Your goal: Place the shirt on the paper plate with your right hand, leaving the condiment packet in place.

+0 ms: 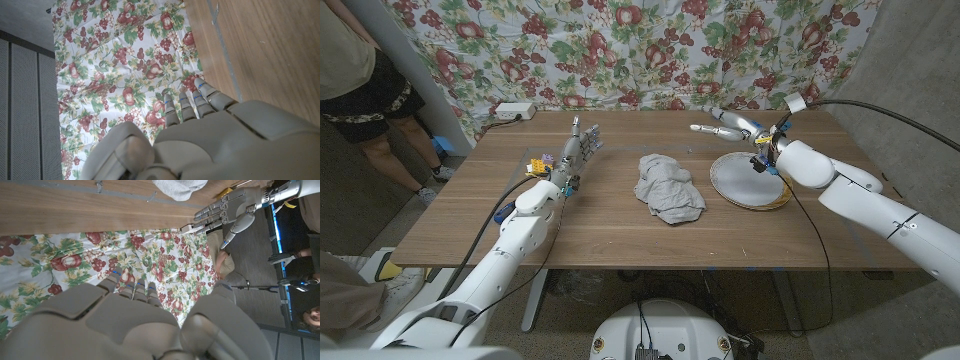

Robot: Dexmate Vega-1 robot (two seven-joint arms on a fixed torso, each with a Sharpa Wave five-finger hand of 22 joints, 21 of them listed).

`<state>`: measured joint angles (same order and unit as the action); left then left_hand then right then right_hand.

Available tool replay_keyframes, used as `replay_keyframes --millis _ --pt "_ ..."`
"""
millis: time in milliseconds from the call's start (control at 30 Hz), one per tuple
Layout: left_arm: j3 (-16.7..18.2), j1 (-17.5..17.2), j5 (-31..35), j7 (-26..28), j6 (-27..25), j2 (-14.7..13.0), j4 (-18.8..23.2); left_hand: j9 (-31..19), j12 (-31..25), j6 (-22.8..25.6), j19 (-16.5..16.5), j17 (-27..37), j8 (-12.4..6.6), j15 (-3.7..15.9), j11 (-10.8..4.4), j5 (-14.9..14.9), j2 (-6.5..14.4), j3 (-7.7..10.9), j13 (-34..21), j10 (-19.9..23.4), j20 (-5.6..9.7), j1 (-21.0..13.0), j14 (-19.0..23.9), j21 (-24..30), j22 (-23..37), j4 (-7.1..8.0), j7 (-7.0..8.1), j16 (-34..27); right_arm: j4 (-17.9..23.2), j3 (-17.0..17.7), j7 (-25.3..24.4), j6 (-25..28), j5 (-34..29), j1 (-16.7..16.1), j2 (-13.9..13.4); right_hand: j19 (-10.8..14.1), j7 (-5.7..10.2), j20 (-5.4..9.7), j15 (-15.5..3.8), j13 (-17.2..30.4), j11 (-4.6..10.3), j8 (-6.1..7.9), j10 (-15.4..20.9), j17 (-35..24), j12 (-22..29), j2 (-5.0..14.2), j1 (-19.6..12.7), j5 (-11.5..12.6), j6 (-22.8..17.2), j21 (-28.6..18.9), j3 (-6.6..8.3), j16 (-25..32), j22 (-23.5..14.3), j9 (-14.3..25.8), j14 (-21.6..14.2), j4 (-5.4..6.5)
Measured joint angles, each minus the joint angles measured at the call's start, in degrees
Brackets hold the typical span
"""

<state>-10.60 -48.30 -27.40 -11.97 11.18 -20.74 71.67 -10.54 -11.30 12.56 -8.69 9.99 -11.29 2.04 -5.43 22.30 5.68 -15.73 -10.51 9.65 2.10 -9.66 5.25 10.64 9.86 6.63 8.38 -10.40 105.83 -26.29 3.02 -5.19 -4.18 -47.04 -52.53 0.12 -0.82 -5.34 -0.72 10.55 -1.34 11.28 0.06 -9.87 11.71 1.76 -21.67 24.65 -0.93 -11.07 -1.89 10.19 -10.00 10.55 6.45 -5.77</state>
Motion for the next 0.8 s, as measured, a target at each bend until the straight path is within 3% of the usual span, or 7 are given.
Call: replay_keyframes --millis 800 --pt "-0.46 0.53 0.14 -0.89 0.0 0.31 -0.23 0.0 0.0 0.22 0.0 0.0 0.0 0.0 0.0 0.0 0.04 0.0 0.0 0.0 0.0 -0.04 0.0 0.0 0.01 0.0 0.22 0.0 4.03 -0.8 1.5 1.13 -6.85 0.64 -1.44 -0.4 0.31 1.49 0.01 0.0 -0.51 0.0 -0.1 0.0 0.0 0.3 -0.3 0.6 -0.31 0.0 0.0 0.0 0.0 -0.01 -0.42 0.01"
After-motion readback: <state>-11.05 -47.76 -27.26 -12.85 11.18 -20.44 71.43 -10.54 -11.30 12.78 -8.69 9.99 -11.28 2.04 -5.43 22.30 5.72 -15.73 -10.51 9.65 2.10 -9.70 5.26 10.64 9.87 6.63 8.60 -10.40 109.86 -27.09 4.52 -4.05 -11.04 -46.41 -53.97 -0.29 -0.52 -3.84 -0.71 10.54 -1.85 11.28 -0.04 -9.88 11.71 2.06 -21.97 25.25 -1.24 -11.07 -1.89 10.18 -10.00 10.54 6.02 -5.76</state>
